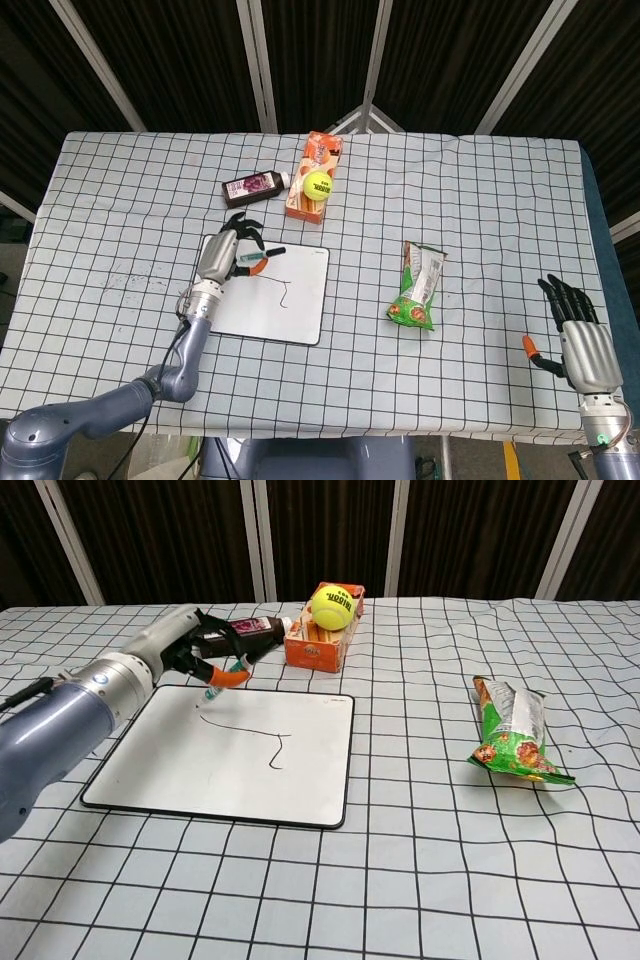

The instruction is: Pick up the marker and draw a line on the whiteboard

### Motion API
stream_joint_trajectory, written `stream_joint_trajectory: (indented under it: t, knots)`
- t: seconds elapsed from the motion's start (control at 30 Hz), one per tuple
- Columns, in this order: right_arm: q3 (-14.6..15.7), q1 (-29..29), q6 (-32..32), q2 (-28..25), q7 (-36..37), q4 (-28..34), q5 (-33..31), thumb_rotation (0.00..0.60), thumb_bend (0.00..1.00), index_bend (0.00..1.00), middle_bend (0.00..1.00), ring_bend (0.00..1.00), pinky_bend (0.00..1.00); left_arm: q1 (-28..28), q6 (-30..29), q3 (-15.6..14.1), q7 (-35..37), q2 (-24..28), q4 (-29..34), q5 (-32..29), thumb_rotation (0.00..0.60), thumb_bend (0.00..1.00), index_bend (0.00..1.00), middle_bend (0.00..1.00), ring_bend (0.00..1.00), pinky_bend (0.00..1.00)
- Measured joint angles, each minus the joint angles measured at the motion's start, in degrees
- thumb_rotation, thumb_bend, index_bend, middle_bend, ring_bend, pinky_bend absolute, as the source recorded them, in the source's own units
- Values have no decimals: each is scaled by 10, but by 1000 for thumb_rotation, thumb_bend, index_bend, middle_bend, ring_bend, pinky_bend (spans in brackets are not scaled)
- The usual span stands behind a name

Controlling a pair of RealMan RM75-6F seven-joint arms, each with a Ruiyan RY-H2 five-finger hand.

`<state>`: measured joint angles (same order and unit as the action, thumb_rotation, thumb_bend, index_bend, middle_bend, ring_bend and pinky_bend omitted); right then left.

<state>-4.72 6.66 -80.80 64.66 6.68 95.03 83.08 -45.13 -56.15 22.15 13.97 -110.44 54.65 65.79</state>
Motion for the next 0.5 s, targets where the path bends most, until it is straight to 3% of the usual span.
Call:
stream_joint_trajectory:
  t: [0.23, 0.5]
  knots:
    - [1, 0, 0, 1, -2, 0, 2, 600, 349, 0, 0, 0, 57, 6, -29, 27, 17, 43, 36, 4, 600, 496, 740, 250, 67, 134]
    - [1, 0, -1, 1, -6, 0, 3, 600, 350, 0, 0, 0, 56, 34, -50, 16, -30, 100, 95, 9, 600, 478, 699, 232, 67, 133]
